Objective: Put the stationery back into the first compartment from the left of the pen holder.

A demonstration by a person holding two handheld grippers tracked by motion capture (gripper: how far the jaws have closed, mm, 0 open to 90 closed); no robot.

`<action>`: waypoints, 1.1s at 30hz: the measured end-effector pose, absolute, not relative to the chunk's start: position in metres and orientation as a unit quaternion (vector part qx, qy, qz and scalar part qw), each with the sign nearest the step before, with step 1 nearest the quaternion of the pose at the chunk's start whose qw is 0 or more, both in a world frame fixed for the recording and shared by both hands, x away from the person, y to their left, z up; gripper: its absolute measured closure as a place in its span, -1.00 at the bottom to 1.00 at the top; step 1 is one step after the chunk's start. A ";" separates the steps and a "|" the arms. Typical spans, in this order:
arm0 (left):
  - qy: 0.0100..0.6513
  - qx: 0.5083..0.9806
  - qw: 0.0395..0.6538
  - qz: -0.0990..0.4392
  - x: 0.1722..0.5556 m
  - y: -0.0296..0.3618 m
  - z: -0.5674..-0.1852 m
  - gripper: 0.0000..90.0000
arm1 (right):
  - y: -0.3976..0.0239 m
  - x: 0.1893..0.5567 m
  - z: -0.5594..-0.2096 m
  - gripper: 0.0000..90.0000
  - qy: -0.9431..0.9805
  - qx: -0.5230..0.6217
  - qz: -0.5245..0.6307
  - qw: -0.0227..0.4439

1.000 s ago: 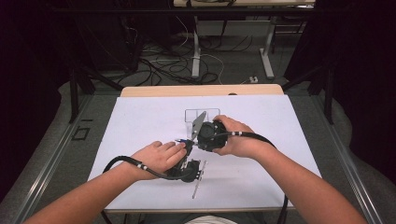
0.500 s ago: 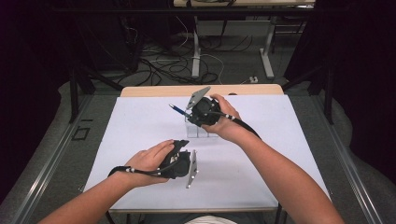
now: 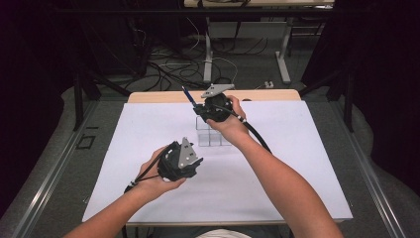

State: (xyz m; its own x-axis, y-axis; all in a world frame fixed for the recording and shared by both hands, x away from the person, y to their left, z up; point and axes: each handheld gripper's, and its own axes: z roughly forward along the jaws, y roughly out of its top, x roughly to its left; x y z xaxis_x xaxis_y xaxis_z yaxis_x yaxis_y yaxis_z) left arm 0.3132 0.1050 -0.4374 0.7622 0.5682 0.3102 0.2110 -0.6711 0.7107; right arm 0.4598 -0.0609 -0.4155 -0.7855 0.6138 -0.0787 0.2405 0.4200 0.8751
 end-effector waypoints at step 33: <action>0.443 0.723 0.490 0.203 0.350 0.178 -0.453 -0.81 | -0.071 0.471 -0.475 0.15 0.791 0.330 0.490 0.159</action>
